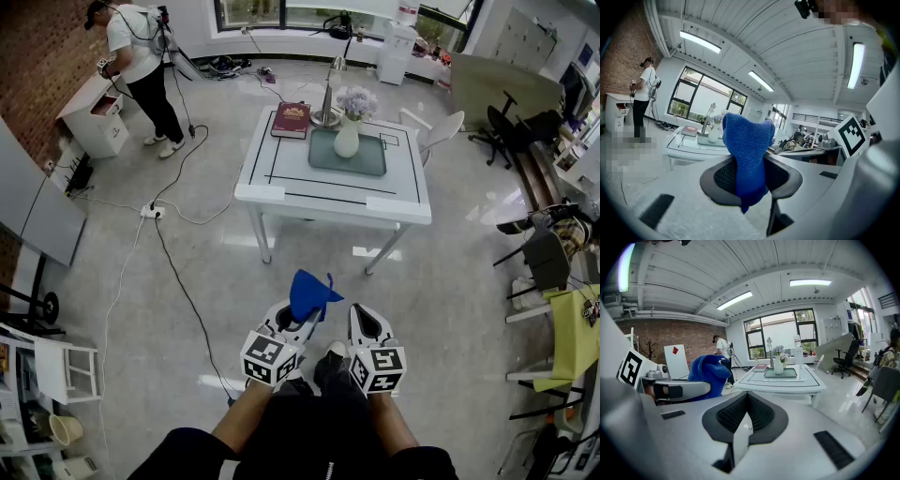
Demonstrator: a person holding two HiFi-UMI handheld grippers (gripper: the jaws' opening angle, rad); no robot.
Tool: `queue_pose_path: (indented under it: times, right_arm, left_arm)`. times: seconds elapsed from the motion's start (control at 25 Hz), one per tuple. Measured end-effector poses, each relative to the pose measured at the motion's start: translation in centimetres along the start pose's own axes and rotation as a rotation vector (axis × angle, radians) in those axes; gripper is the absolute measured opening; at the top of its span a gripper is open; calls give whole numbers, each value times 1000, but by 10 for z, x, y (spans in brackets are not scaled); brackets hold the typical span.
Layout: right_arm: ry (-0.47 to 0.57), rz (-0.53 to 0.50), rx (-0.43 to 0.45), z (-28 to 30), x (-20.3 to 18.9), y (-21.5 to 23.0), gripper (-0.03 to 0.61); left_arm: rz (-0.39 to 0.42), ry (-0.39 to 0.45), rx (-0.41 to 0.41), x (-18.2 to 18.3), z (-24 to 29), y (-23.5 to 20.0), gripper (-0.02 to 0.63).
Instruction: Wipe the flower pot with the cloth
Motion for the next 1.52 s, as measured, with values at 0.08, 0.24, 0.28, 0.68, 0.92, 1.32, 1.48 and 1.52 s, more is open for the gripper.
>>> queue_pose_path:
  times: [0.08, 0.24, 0.28, 0.68, 0.92, 1.32, 1.48, 1.52]
  right_arm:
    - [-1, -1, 0, -1, 0, 0, 8]
    - [20, 12, 9, -3, 0, -1, 8]
    - [28, 19, 14, -2, 0, -2, 8]
    - [27, 40, 18, 38, 9, 18, 9]
    - [30, 90, 40, 90, 24, 57, 9]
    - [23, 81, 106, 199, 95, 149, 9]
    - [16, 75, 116, 231, 119, 184, 9]
    - [10, 77, 116, 239, 122, 193, 9]
  left_arm:
    - [-1, 0, 2, 0, 0, 1, 124]
    - [0, 0, 3, -1, -1, 1, 124]
    - [0, -2, 3, -2, 0, -1, 124]
    - [-15, -30, 5, 1, 36, -28, 124]
    - [-10, -46, 18, 12, 88, -55, 124]
    - [2, -62, 67, 61, 213, -110, 124]
    - [-8, -78, 73, 75, 258, -124, 124]
    - [-12, -78, 75, 79, 269, -128, 124]
Point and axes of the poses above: the fingertips, and each gripper's own axes: z forward along the fingers, y to its right, x out of its top, the point moved 3 cm from there along -z, backward along the fingers, and after that the axes turned 7 degrees about x, right-handed, at the moved point
